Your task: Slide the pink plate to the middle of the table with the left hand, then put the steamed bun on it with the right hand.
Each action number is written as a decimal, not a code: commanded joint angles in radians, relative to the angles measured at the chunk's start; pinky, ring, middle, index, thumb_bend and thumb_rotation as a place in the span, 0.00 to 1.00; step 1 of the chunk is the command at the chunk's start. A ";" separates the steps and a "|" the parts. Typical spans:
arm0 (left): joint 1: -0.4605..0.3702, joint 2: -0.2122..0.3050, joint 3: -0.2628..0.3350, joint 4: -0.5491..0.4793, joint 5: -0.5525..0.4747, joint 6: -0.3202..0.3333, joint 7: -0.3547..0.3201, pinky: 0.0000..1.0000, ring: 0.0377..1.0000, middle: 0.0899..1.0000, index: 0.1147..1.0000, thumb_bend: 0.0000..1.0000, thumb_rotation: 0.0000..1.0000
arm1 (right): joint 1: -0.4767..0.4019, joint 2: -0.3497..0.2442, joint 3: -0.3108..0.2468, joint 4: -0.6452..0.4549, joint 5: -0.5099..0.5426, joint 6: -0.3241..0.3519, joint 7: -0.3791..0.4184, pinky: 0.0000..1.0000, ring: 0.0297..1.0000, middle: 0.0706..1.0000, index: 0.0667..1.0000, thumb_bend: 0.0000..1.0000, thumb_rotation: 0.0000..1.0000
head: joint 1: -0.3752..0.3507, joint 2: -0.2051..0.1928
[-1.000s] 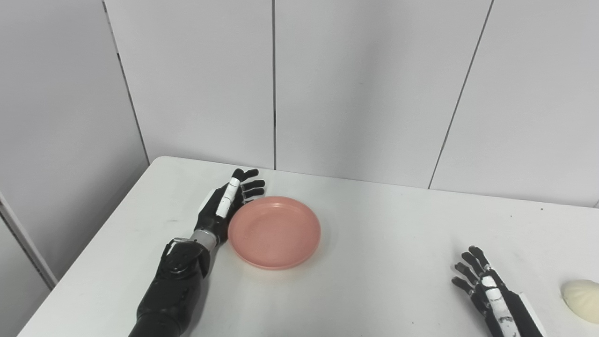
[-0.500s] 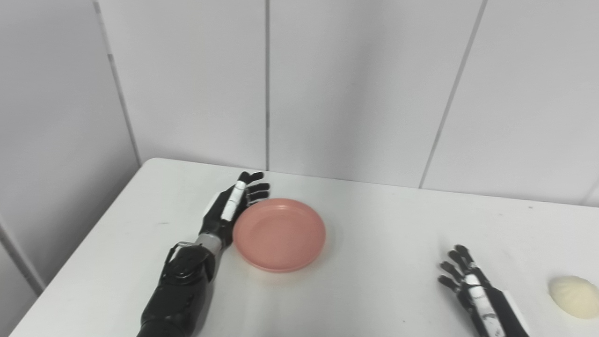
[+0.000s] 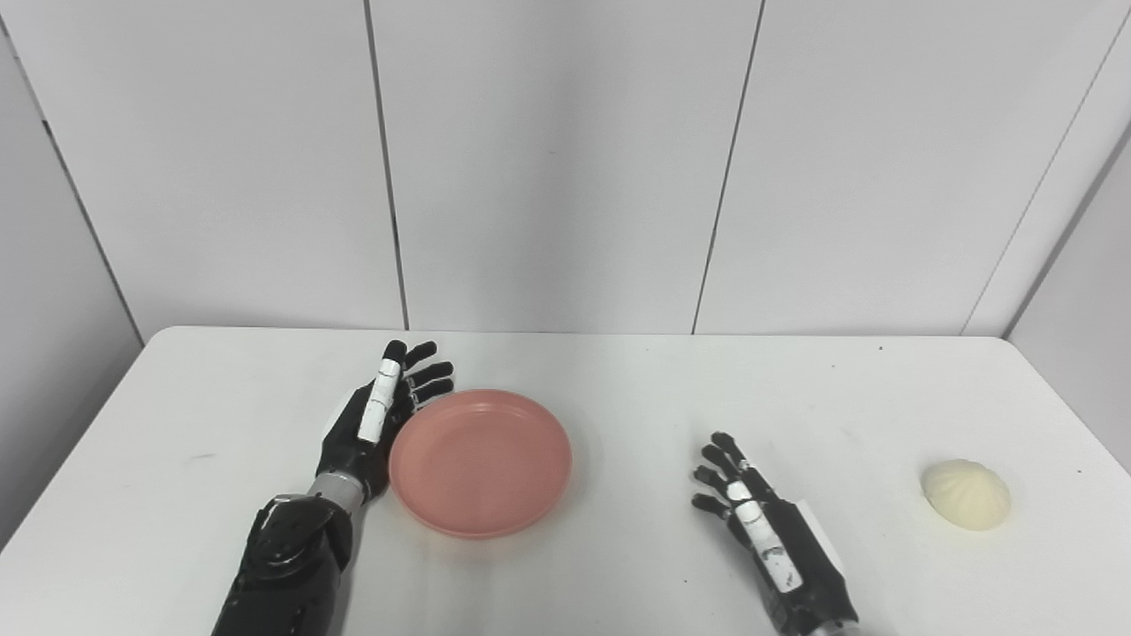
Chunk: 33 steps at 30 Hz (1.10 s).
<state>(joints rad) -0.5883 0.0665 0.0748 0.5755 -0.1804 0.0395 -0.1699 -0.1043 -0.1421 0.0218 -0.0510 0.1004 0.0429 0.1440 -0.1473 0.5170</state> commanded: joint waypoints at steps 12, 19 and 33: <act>-0.034 -0.074 -0.020 -0.006 0.005 0.005 0.009 0.79 0.80 0.76 0.79 0.84 0.90 | -0.008 0.023 0.028 -0.032 -0.034 0.020 -0.003 0.82 0.89 0.93 0.94 0.78 0.88 | -0.102 0.005; -0.031 -0.097 -0.010 -0.013 0.008 -0.007 0.026 0.82 0.81 0.77 0.87 0.85 0.88 | -0.007 0.048 0.044 -0.025 -0.060 0.018 -0.019 0.83 0.89 0.94 0.95 0.79 0.87 | -0.217 -0.002; -0.006 -0.076 -0.015 -0.008 -0.001 -0.028 -0.035 0.82 0.84 0.76 0.89 0.79 0.90 | -0.030 0.051 0.090 0.048 -0.193 -0.085 -0.066 0.79 0.89 0.94 0.94 0.81 0.88 | -0.290 -0.021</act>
<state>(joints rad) -0.5850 -0.0145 0.0639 0.5752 -0.1708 0.0246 -0.1934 -0.1239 -0.1030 0.0941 -0.0107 -0.0814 -0.0130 0.0667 -0.4325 0.4970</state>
